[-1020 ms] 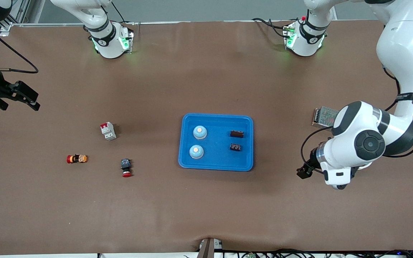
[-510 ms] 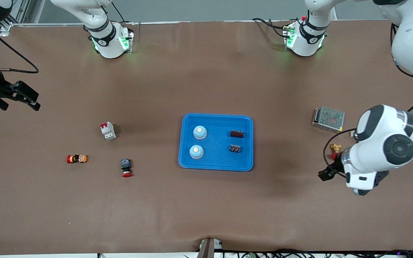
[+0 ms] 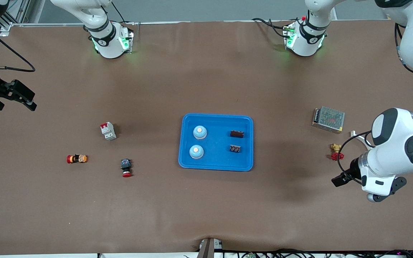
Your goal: Place electrolytic capacitor and blue bell in tray
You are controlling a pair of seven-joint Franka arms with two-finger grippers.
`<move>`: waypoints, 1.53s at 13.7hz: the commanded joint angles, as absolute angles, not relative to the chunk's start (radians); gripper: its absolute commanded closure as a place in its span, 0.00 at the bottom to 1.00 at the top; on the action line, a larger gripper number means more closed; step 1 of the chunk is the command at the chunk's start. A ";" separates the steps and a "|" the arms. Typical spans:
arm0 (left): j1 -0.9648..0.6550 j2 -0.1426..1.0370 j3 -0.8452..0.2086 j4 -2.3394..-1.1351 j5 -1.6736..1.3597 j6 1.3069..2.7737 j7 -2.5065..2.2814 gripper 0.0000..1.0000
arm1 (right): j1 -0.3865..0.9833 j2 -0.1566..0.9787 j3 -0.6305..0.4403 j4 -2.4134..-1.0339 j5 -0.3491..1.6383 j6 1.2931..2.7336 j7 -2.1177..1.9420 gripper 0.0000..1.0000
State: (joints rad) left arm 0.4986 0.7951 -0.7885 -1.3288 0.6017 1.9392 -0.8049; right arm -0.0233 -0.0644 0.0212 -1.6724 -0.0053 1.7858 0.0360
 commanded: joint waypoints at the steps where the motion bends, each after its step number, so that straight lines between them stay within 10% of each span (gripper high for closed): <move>1: 0.422 0.815 -0.729 -1.252 0.620 1.940 -0.736 0.00 | -0.034 -0.052 0.018 -1.649 -0.003 1.769 0.051 0.00; 14: 0.305 0.758 -0.668 -1.230 0.540 1.908 -0.361 0.00 | -0.080 0.006 0.021 -1.597 0.000 1.776 0.040 0.00; 21: 0.004 0.464 -0.068 -1.230 0.022 1.755 0.053 0.00 | -0.063 0.058 0.018 -1.569 -0.002 1.819 0.037 0.00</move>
